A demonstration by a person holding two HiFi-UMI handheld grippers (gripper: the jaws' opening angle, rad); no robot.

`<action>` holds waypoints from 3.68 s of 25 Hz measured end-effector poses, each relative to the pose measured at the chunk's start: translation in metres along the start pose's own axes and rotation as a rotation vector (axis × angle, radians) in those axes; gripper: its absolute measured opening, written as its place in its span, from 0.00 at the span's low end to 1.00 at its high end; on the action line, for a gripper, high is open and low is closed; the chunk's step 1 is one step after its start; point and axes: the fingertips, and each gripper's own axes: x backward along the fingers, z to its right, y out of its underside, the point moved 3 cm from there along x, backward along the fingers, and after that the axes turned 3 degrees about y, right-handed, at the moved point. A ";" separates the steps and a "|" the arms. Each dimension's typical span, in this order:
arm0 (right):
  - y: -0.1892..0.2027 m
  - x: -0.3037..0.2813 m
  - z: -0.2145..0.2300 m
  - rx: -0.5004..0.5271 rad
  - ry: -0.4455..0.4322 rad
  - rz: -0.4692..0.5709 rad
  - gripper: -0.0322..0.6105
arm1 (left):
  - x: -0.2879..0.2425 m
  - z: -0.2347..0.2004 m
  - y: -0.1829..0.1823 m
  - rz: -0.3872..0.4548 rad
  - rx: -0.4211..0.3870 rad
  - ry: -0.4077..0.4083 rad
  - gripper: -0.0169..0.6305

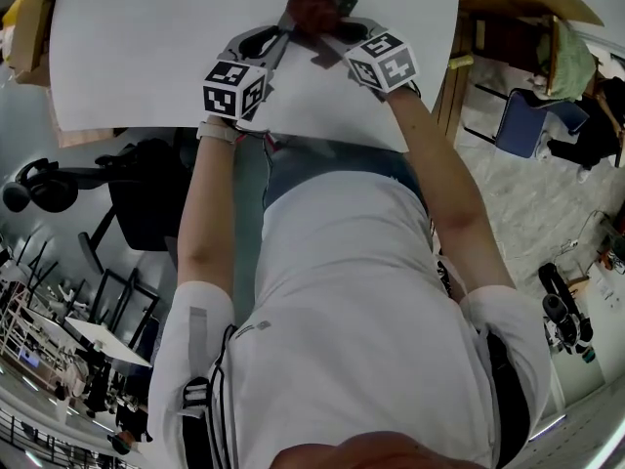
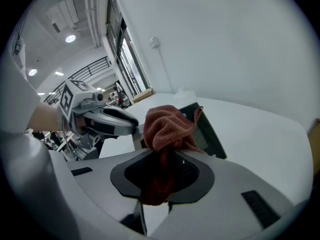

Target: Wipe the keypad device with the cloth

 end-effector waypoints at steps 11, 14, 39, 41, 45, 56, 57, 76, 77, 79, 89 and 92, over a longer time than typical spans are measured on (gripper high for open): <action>-0.003 -0.007 0.081 -0.163 0.138 -0.018 0.19 | -0.001 -0.003 -0.002 -0.008 0.008 0.005 0.15; 0.008 -0.005 0.090 -0.192 0.156 -0.031 0.19 | -0.002 -0.001 -0.002 -0.010 0.011 0.000 0.15; -0.039 -0.023 0.014 -0.046 -0.010 0.018 0.19 | -0.007 0.006 -0.004 -0.067 -0.121 0.023 0.14; -0.046 -0.027 0.018 -0.083 -0.006 0.036 0.19 | -0.008 0.006 -0.005 -0.066 -0.125 0.024 0.13; -0.052 -0.035 0.027 -0.131 0.006 0.043 0.19 | -0.009 0.005 -0.006 -0.074 -0.137 0.027 0.13; -0.084 -0.051 0.057 -0.169 0.014 0.059 0.19 | -0.011 0.007 -0.008 -0.070 -0.124 0.046 0.13; -0.083 -0.054 0.059 -0.171 0.014 0.050 0.19 | -0.011 0.007 -0.008 -0.069 -0.123 0.047 0.13; -0.016 -0.036 0.097 -0.163 0.124 -0.095 0.19 | -0.010 0.004 -0.007 -0.049 -0.083 0.059 0.13; -0.012 -0.033 0.093 -0.145 0.121 -0.099 0.19 | -0.010 0.004 -0.007 -0.045 -0.075 0.060 0.13; -0.001 -0.029 0.085 -0.125 0.112 -0.101 0.19 | -0.010 0.004 -0.007 -0.037 -0.059 0.058 0.13; 0.016 -0.010 0.034 -0.126 0.073 -0.073 0.19 | -0.009 0.001 -0.006 -0.031 -0.053 0.049 0.13; 0.012 -0.008 0.017 -0.124 0.051 -0.057 0.19 | -0.009 0.002 -0.006 -0.028 -0.058 0.047 0.13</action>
